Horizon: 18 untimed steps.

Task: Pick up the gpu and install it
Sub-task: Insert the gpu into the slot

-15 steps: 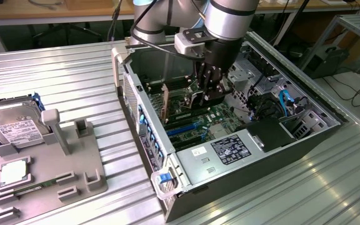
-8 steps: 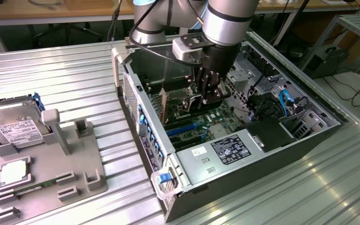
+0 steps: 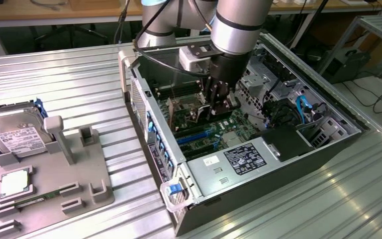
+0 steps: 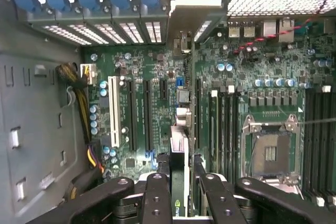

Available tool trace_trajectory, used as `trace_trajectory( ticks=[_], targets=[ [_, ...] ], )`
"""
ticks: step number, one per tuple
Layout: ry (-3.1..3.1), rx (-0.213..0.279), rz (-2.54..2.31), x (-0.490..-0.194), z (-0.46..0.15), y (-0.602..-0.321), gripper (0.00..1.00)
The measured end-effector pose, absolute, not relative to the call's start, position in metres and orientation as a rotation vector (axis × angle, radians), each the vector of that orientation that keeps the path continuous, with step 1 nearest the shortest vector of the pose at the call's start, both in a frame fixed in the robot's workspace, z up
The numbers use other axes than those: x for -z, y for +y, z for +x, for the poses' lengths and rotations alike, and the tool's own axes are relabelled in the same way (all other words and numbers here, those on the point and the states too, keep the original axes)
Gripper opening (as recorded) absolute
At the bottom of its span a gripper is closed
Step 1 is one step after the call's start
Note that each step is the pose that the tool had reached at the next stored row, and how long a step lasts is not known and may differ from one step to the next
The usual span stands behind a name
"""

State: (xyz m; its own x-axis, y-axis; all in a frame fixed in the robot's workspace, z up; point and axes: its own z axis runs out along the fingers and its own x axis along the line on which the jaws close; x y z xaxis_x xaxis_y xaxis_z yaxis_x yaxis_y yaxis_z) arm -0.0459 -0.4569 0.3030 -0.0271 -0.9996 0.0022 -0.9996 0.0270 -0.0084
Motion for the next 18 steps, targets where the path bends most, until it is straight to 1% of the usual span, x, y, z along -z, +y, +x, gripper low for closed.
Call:
trace_trajectory(
  ticks=[10,15,18],
  targets=[
    [2.249,0.011,-2.188,-0.283,-0.051,-0.457,0.27],
    [2.250,0.009,-2.189,-0.278,-0.051,-0.461,0.27],
    [2.249,0.009,-2.190,-0.275,-0.051,-0.458,0.27]
  ],
)
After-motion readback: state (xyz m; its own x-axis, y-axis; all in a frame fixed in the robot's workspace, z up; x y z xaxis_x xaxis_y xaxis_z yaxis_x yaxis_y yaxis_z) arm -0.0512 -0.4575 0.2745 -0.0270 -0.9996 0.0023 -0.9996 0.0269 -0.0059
